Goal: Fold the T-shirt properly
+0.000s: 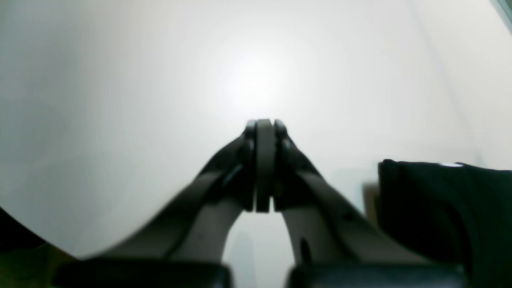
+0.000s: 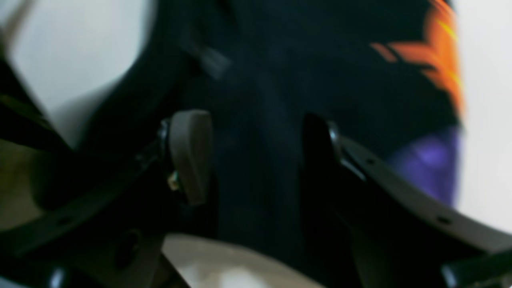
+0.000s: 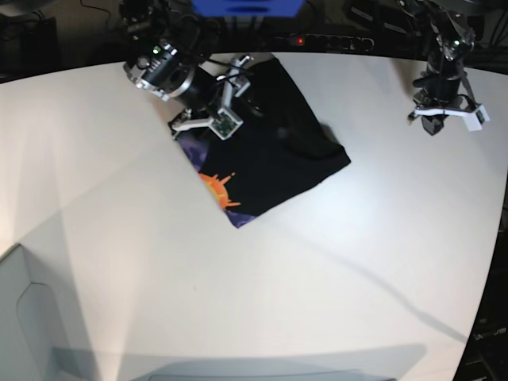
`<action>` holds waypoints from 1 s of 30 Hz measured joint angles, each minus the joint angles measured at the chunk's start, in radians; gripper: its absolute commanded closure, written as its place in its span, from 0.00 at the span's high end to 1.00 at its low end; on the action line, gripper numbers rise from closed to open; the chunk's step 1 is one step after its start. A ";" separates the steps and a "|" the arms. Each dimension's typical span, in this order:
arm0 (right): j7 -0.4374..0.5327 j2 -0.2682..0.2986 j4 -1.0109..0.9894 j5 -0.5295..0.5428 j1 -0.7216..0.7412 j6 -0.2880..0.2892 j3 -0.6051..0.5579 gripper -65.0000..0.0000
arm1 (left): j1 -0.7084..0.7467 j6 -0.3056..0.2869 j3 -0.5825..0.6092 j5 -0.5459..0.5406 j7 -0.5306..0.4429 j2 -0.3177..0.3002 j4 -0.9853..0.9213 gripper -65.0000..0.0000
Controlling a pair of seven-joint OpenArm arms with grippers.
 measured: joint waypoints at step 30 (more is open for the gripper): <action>-0.008 0.036 0.007 -0.001 0.193 0.000 0.177 0.57 | 0.044 0.000 0.125 -0.333 0.215 0.109 0.002 0.66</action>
